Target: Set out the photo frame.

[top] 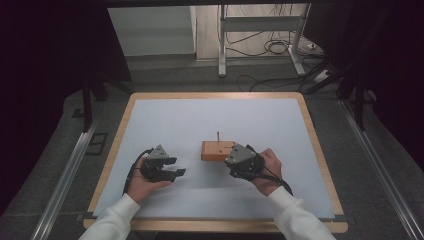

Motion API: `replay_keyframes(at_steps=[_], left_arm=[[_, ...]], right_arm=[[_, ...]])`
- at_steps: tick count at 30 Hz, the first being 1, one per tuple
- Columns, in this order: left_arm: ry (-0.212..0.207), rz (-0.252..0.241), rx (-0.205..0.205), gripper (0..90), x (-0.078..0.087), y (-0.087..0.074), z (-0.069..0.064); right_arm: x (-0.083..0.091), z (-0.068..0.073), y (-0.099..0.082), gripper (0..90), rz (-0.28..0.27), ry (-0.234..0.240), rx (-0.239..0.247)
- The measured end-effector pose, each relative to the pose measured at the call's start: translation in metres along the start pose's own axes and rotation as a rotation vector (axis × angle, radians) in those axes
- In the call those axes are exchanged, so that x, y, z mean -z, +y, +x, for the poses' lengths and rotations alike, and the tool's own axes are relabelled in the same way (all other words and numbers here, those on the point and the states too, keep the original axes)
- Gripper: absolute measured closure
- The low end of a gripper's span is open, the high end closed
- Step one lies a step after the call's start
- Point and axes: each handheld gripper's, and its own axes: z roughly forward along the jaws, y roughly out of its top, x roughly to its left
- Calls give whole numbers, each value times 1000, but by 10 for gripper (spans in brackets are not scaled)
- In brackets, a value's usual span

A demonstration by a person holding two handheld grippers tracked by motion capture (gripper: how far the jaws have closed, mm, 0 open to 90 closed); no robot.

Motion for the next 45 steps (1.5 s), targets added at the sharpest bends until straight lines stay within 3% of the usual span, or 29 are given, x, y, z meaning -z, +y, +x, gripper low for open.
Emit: replay_keyframes(at_steps=[17,24,35,45], left_arm=[[-24,14,16,363,-2,-1,1],[-23,16,14,356,-2,-1,2],[-21,15,21,353,-3,-1,2],[-22,17,17,350,-3,-1,2]], right_arm=[[-9,-10,24,567,32,37,44],[-12,-11,31,619,54,8,77],[-14,-12,39,646,73,3,107],[8,-12,42,670,51,92,83]])
